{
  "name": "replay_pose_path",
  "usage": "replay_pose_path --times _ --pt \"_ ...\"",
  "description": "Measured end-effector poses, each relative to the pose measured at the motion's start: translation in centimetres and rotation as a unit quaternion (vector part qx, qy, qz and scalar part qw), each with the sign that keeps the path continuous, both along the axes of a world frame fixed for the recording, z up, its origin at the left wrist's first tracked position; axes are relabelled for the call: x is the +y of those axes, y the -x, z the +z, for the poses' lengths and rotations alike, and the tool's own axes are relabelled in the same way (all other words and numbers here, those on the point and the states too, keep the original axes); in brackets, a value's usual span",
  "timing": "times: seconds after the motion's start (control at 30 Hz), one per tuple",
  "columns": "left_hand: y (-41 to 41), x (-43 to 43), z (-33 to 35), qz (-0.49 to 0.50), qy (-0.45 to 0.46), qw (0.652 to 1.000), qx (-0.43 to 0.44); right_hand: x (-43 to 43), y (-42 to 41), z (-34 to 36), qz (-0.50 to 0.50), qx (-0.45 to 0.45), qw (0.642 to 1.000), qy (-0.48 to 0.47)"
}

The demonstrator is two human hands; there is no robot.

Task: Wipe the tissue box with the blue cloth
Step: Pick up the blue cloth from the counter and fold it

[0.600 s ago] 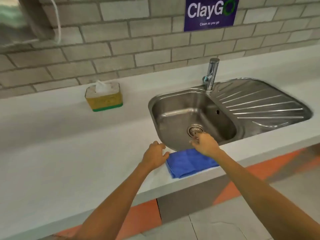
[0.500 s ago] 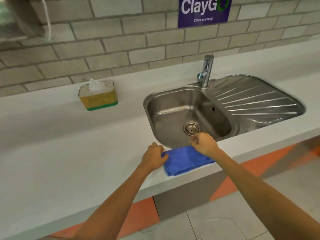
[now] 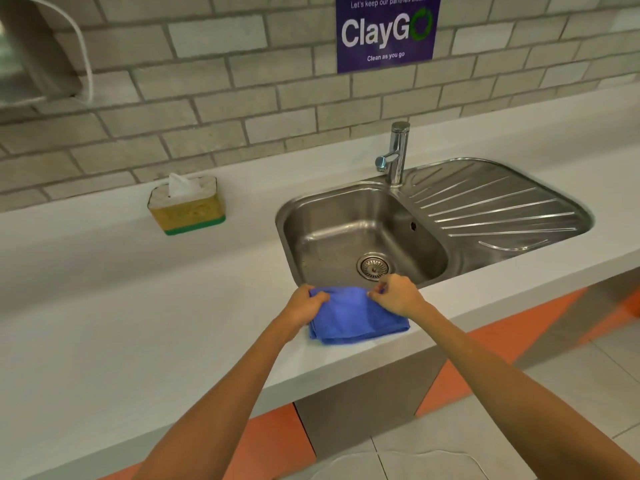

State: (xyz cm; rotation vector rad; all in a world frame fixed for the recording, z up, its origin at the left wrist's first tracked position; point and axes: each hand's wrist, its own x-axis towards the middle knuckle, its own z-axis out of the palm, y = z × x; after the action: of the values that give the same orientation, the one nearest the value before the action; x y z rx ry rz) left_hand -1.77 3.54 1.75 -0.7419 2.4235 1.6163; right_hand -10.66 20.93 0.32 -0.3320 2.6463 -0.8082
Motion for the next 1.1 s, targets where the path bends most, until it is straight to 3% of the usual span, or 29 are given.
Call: replay_pose_path --times 0.13,0.2,0.27,0.37,0.47,0.53,0.63,0.7,0.97,1.03,1.1 --pt "1.2 0.0 3.4 0.058 -0.029 0.994 0.088 -2.1 -0.3 0.4 -0.052 -0.055 0.988 0.131" --pt "2.0 -0.1 5.3 0.063 -0.020 0.989 0.135 -4.0 -1.2 1.4 -0.088 -0.150 0.949 0.261" --pt "2.7 -0.3 6.8 0.057 0.007 0.984 0.166 -6.0 -1.9 2.3 -0.097 -0.271 0.871 0.399" --pt "3.6 -0.8 8.6 0.046 0.034 0.980 0.189 -8.9 -2.9 3.4 -0.120 -0.402 0.717 0.556" --pt "3.8 -2.2 9.3 0.035 0.048 0.981 0.184 -11.4 -3.1 3.4 -0.136 -0.444 0.629 0.624" --pt "3.6 -4.0 9.2 0.049 0.043 0.980 0.187 -13.1 -2.8 3.3 -0.116 -0.456 0.600 0.647" --pt "2.9 -7.9 8.7 0.083 0.084 0.973 0.196 -15.6 -2.3 3.5 -0.074 -0.484 0.580 0.651" --pt "2.4 -10.6 8.2 0.099 0.130 0.969 0.187 -17.5 -2.1 3.8 -0.046 -0.487 0.587 0.645" --pt "1.6 -20.8 7.9 0.178 0.211 0.940 0.201 -27.2 -1.4 6.2 -0.044 -0.447 0.708 0.545" --pt "1.4 -23.1 7.9 0.209 0.164 0.946 0.183 -29.5 -1.0 6.8 -0.033 -0.432 0.721 0.541" --pt "1.1 -25.3 7.7 0.222 -0.036 0.964 0.141 -31.6 -0.7 7.2 -0.009 -0.418 0.738 0.529"
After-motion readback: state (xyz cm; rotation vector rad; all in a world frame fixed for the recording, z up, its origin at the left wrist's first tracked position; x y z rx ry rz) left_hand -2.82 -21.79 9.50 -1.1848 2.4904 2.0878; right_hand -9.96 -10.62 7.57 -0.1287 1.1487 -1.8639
